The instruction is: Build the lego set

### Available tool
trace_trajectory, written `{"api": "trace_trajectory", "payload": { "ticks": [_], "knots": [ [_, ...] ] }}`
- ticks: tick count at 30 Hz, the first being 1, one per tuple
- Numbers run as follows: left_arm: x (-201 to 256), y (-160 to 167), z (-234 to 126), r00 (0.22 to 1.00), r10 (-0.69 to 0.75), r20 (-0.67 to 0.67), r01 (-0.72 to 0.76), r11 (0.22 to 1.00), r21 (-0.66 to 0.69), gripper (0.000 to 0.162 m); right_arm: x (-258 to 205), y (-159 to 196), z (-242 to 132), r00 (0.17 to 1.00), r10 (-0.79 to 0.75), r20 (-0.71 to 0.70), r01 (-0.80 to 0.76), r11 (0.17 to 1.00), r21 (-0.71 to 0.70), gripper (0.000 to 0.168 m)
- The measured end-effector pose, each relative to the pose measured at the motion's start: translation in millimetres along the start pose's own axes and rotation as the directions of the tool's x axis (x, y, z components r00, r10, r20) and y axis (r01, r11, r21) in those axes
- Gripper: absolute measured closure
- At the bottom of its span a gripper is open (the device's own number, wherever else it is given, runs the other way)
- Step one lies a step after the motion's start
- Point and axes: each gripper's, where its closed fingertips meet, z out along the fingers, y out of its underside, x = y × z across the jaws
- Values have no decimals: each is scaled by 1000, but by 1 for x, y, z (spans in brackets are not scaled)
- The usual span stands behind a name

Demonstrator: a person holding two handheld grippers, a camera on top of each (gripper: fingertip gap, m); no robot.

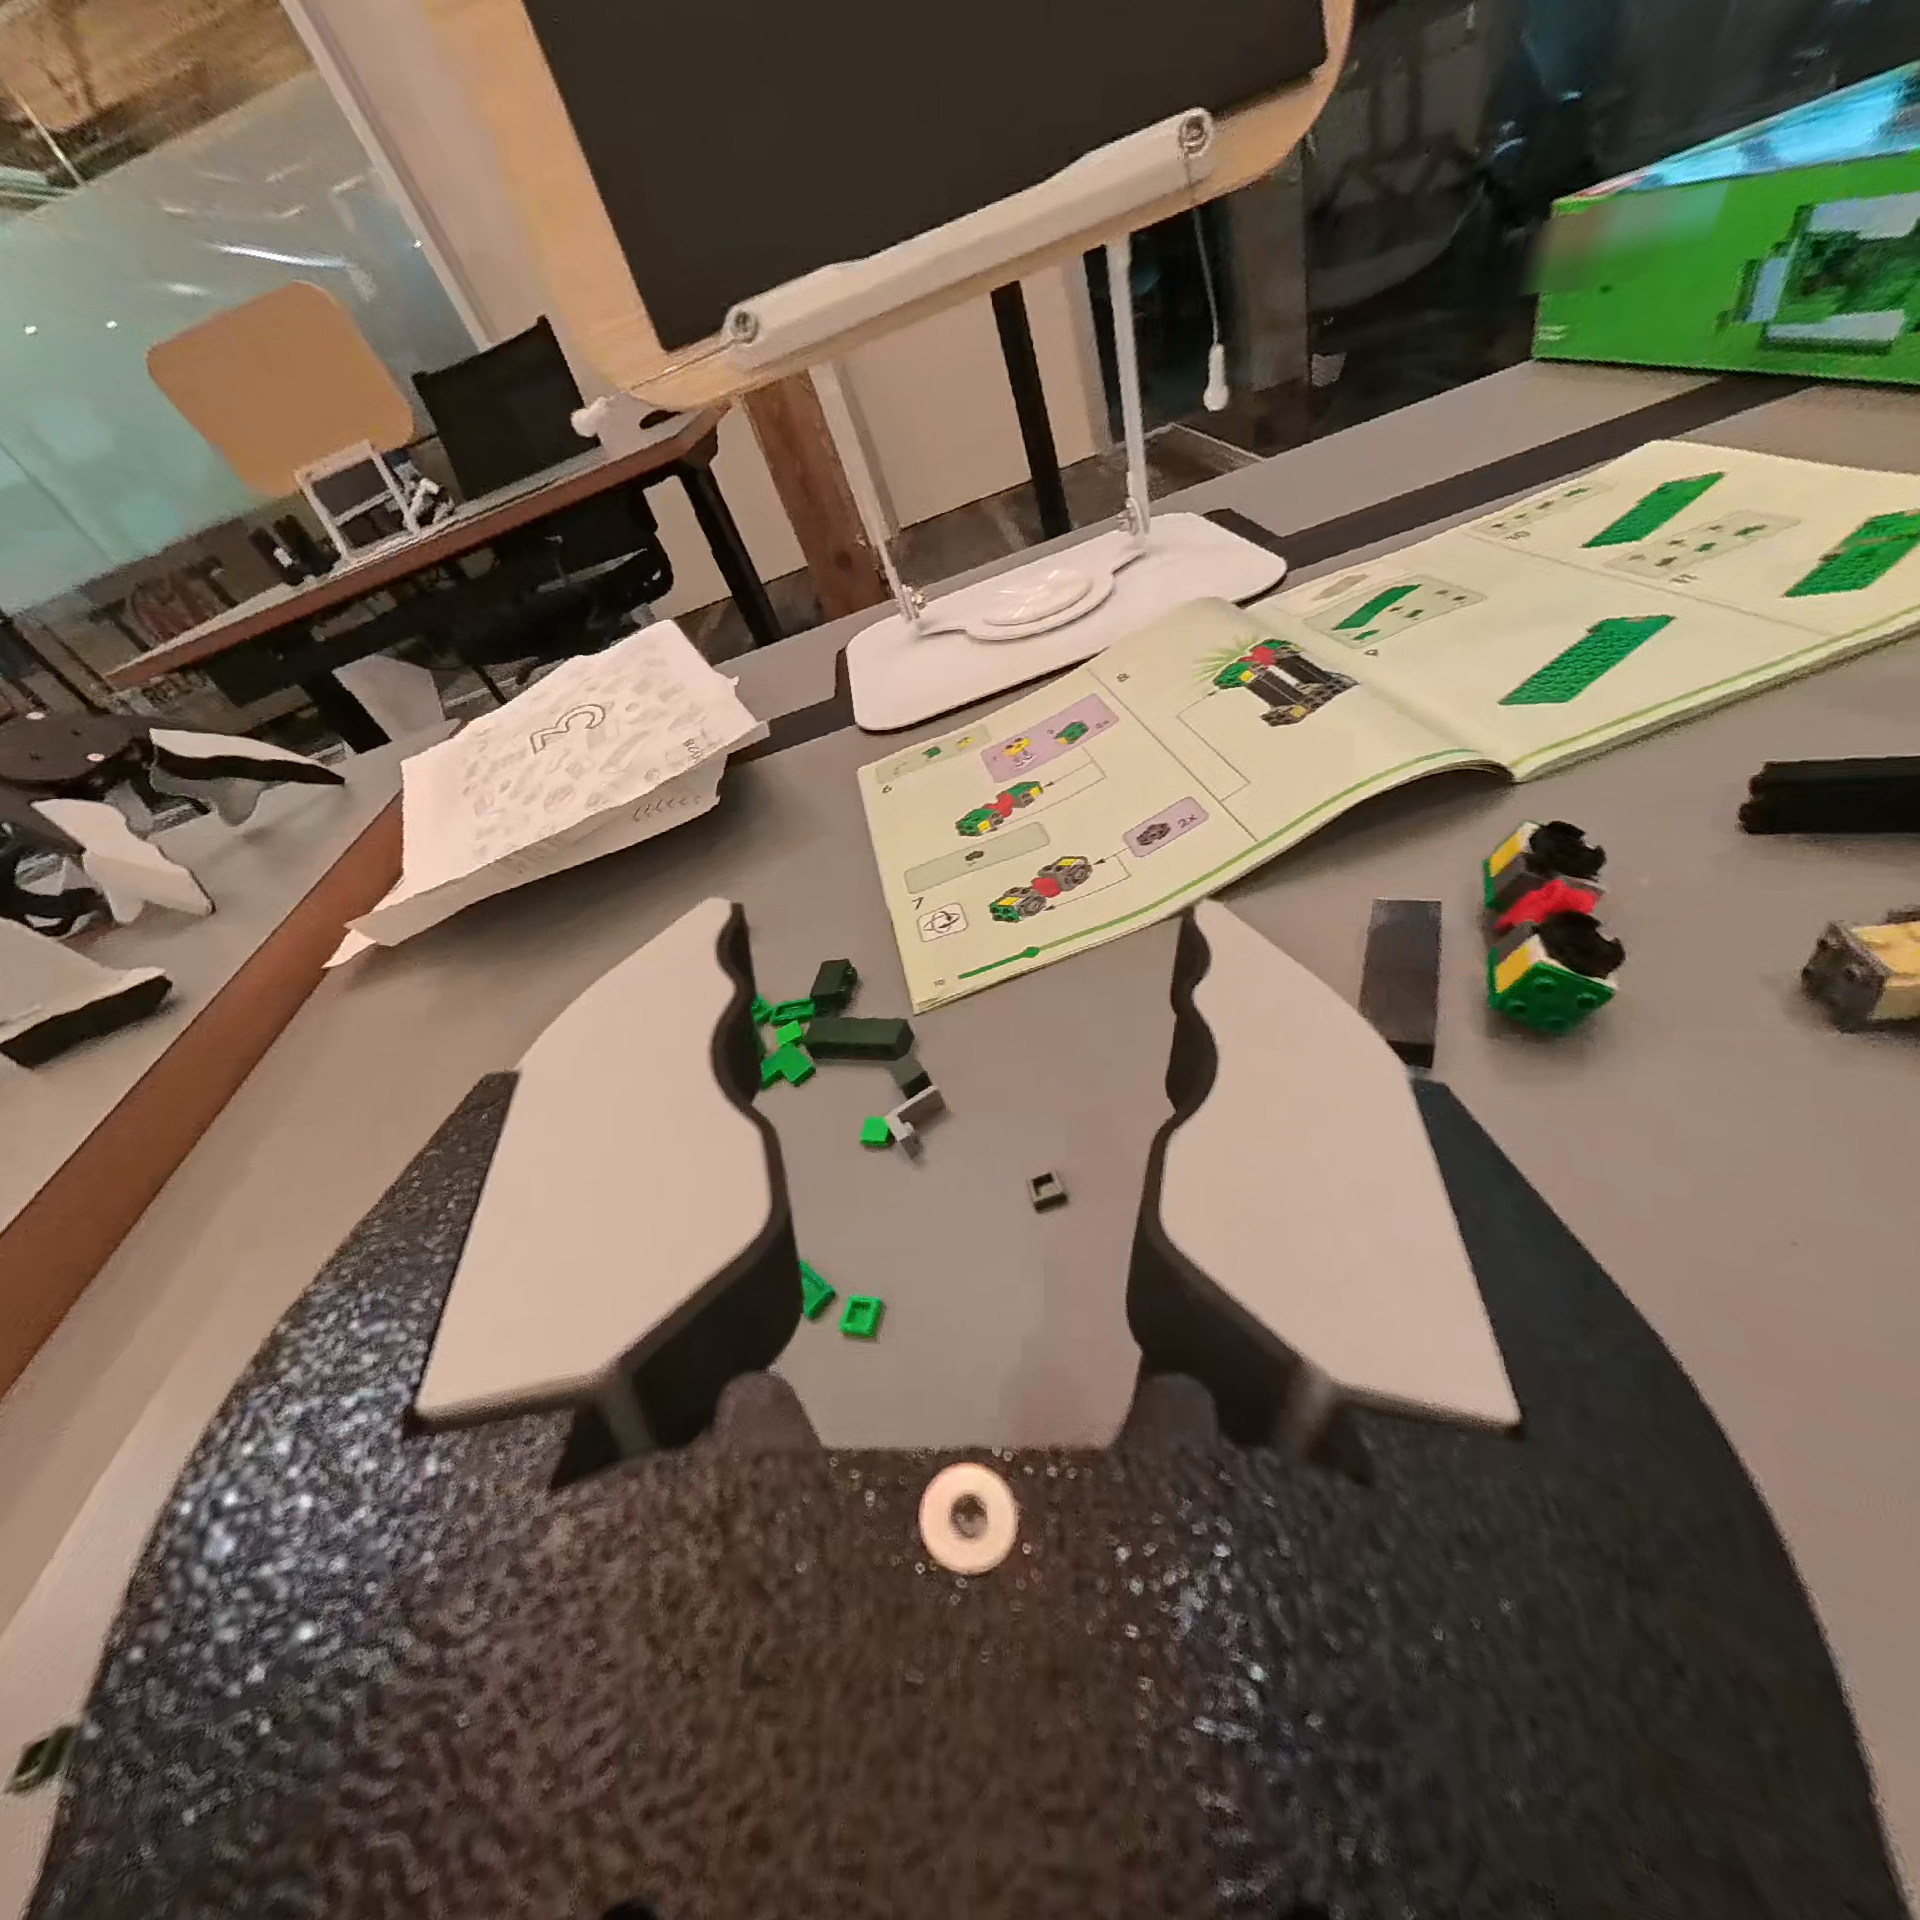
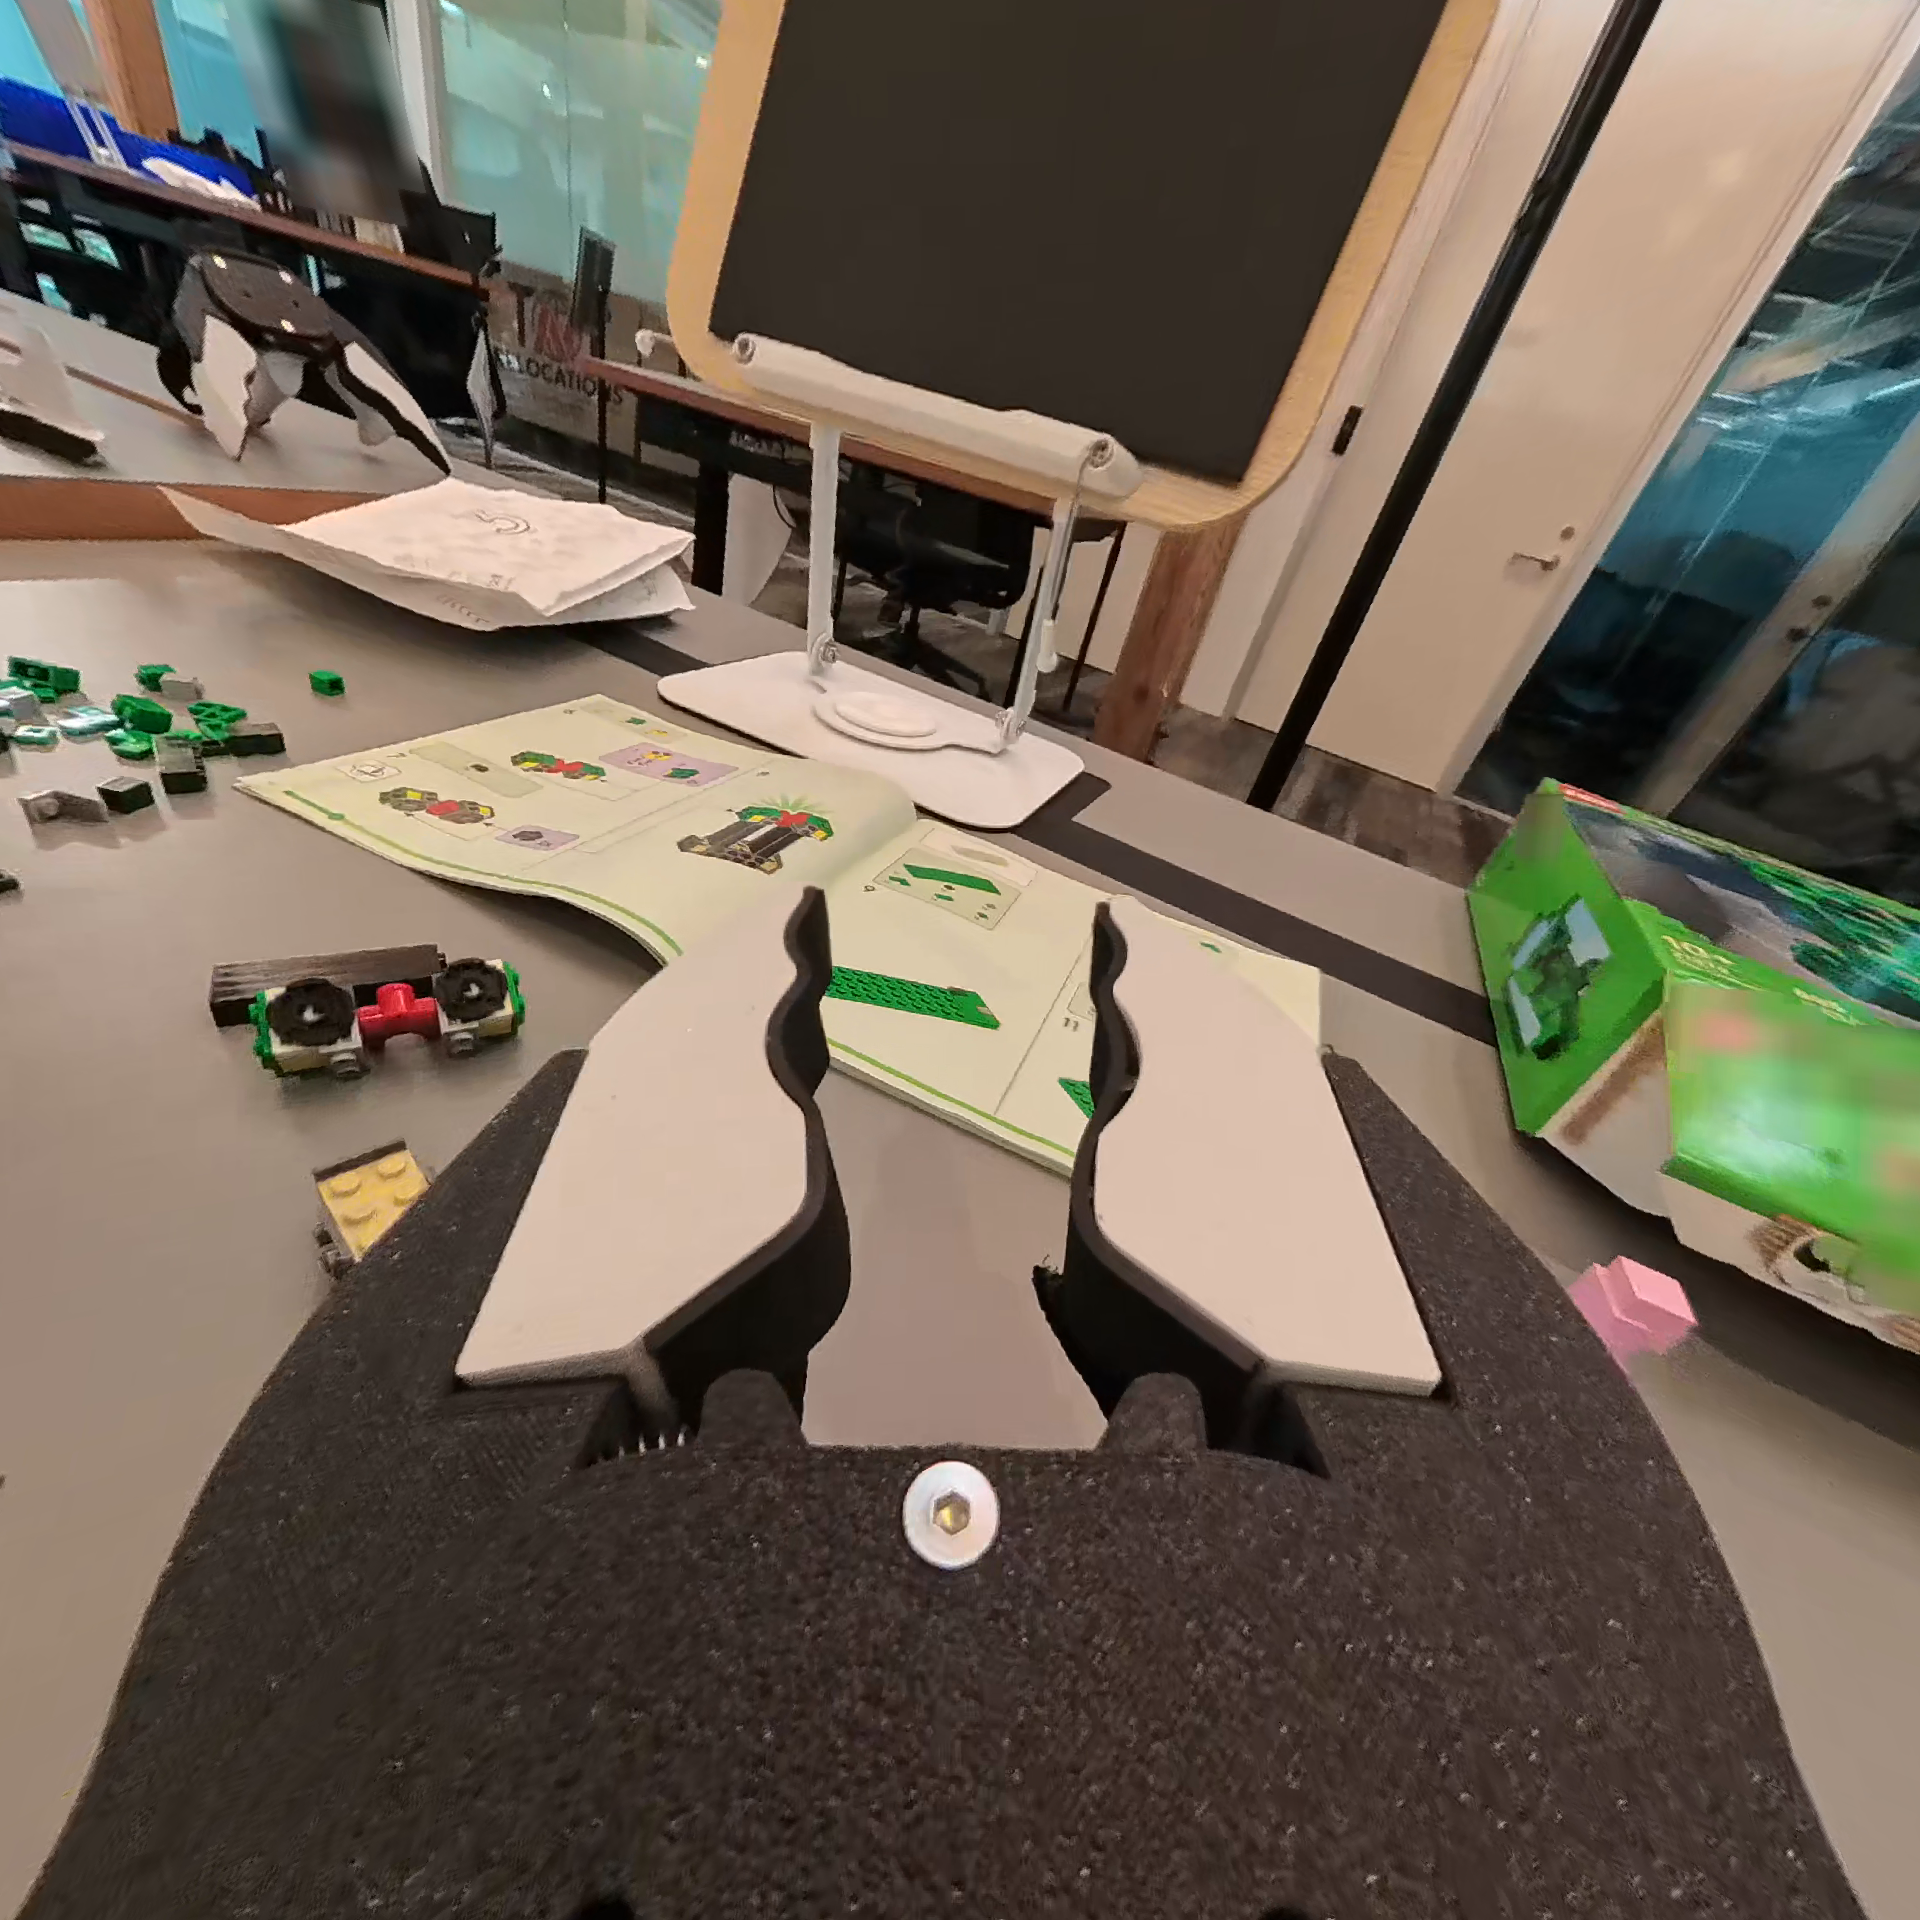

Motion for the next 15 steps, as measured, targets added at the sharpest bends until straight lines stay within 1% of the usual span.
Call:
{"api": "trace_trajectory", "payload": {
  "ticks": [4, 6, 8, 10, 11, 15],
  "knots": [
    [-1, 0, -1, 999, -35, -17, 35, 999, 14, 96, 1, -2, -5, 1000, 2, 1, -2, 1000, 25, 127],
    [-2, -1, -2, 998, -53, -21, 53, 998, 24, 104, 0, -2, -5, 1000, -5, 5, 5, 1000, 27, 132],
    [-3, -2, -3, 998, -58, -23, 59, 998, 32, 112, -1, -1, -6, 1000, -23, 1, 23, 999, 28, 143],
    [-1, -3, -3, 998, -55, -38, 56, 998, 34, 115, -2, -2, -6, 999, -45, -1, 45, 999, 30, 148],
    [1, -3, -3, 998, -51, -48, 53, 998, 34, 114, -3, -1, -6, 999, -52, 0, 52, 998, 27, 149],
    [5, -2, -2, 997, -34, -63, 36, 999, 26, 127, -3, -1, -6, 999, -51, 2, 51, 998, 28, 150]
  ]
}}
